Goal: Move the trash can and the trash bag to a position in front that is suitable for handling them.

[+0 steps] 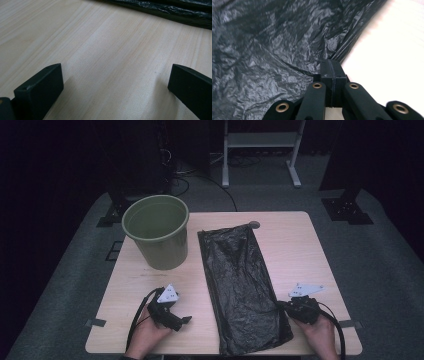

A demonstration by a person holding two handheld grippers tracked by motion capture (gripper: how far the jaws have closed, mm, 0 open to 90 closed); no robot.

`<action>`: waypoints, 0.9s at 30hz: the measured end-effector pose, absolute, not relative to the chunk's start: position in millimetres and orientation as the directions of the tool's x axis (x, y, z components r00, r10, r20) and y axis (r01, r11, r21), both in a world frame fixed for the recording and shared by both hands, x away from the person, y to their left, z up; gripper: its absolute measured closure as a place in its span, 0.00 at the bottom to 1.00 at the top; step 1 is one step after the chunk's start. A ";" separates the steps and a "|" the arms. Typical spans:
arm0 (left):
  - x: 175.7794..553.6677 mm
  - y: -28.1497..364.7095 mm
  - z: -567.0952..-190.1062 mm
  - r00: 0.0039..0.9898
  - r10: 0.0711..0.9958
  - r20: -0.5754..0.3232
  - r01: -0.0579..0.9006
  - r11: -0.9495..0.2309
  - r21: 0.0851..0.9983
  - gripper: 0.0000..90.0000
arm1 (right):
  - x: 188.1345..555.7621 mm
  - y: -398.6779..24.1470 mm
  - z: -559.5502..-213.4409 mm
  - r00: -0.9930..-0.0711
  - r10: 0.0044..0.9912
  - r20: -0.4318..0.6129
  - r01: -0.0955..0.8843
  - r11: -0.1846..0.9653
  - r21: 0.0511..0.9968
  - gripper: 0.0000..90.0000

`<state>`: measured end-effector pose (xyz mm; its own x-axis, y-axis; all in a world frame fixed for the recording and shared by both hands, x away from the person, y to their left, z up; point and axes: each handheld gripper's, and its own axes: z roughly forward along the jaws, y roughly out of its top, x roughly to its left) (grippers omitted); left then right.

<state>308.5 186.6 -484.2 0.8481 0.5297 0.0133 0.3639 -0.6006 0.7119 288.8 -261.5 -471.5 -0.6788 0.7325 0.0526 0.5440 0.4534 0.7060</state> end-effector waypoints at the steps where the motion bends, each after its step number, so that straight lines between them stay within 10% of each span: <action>1: 308.5 186.6 -484.2 0.848 0.530 0.013 0.364 -0.601 0.712 0.00 | 288.8 -261.5 -471.5 -0.679 0.732 0.053 0.544 0.453 0.706 1.00; 26: 308.5 186.7 -484.1 0.848 0.529 0.014 0.363 -0.601 0.712 0.00 | 289.7 -351.4 -465.6 -0.487 0.872 0.056 0.620 0.300 0.725 0.99; 27: 308.5 186.7 -484.2 0.848 0.529 0.014 0.363 -0.601 0.712 0.00 | 288.8 -350.1 -464.8 -0.480 0.877 0.032 0.615 0.310 0.725 0.79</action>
